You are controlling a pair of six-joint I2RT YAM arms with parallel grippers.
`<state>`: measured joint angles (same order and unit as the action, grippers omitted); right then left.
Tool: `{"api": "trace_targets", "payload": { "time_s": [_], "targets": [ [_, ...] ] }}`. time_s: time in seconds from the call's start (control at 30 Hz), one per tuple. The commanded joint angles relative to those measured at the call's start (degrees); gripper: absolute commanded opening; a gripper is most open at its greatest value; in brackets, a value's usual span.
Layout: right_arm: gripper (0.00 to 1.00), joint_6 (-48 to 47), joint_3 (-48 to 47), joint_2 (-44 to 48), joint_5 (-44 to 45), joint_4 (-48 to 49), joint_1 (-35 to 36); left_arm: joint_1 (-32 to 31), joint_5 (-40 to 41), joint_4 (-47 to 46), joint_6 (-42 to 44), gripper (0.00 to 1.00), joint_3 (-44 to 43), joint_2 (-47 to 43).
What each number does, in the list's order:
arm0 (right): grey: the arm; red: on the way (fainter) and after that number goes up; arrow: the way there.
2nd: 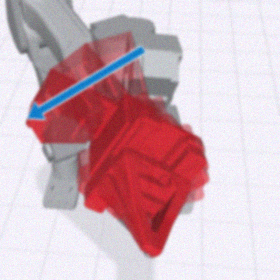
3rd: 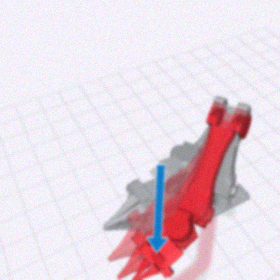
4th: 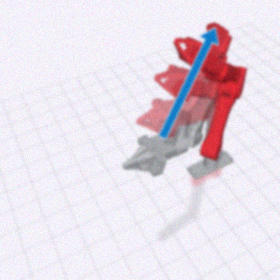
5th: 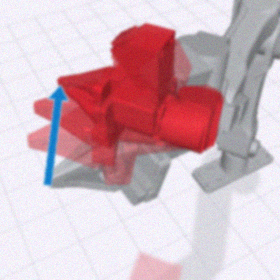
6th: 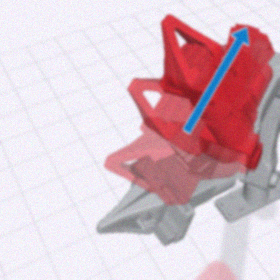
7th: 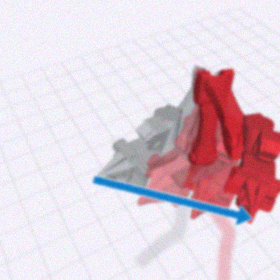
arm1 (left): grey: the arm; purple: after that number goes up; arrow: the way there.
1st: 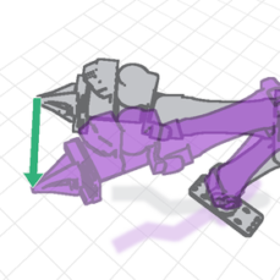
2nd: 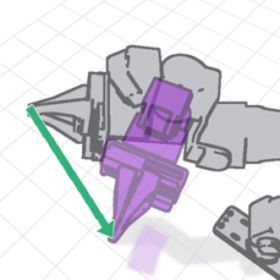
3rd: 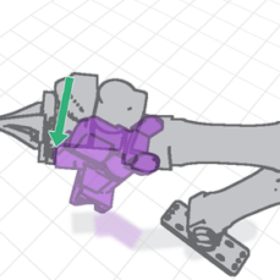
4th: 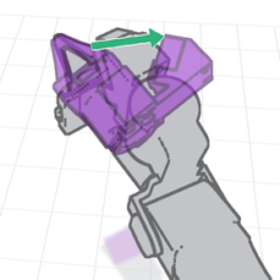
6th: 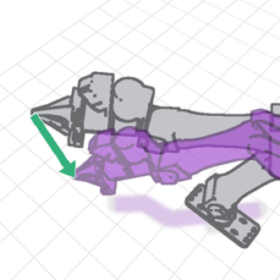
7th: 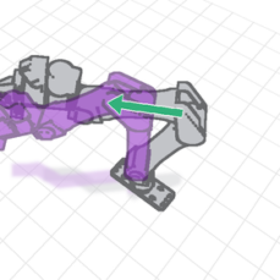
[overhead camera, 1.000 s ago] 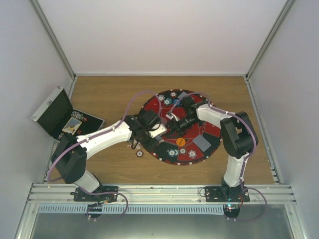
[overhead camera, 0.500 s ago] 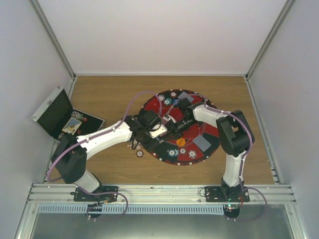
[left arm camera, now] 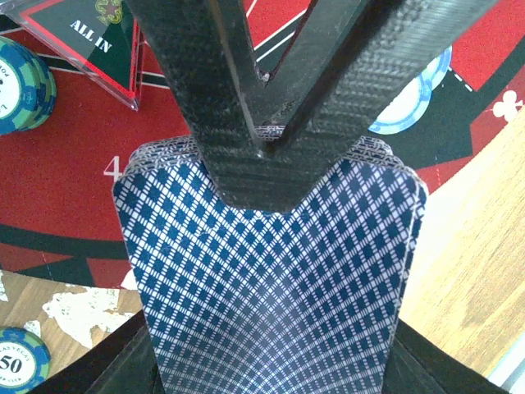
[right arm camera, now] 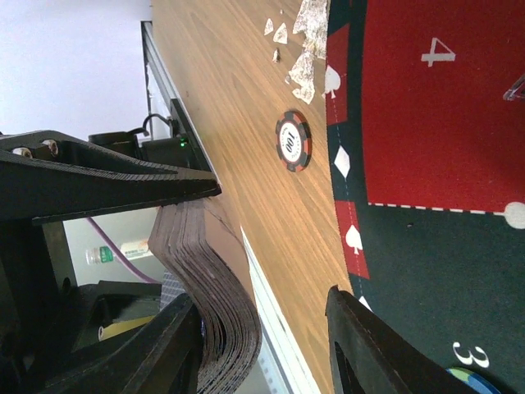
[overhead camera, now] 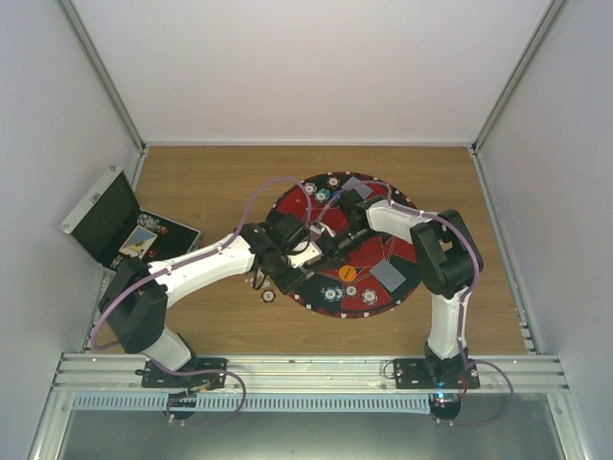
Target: Distribute texas hold em gaming equipment
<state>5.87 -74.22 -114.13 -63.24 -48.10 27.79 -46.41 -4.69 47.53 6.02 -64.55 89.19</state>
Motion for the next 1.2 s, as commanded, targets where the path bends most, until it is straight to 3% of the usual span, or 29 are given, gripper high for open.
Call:
{"api": "trace_targets", "payload": {
  "time_s": [0.0,0.53,0.77,0.97,1.17],
  "targets": [
    [0.41,-0.5,-0.9,0.3,4.6,-1.5,0.4,-0.4,-0.1,-1.9,-0.6,0.54,0.3,-1.7],
    [0.32,-0.5,-0.7,1.9,4.2,-1.8,-1.6,-0.4,0.0,-1.9,-0.9,0.54,1.1,-2.2],
    [0.16,-4.2,-1.5,2.1,-2.8,-3.9,-1.6,-0.4,-0.1,-2.0,-0.8,0.54,1.1,-2.1],
    [0.01,-4.7,-1.8,2.9,-2.2,-4.1,-1.6,-0.4,0.0,-2.1,-0.8,0.54,0.8,-1.5],
    [0.01,-3.1,-1.5,3.3,-4.6,-2.2,-2.1,-0.4,0.6,-1.8,-0.7,0.54,0.7,-1.5]
  ]
}}
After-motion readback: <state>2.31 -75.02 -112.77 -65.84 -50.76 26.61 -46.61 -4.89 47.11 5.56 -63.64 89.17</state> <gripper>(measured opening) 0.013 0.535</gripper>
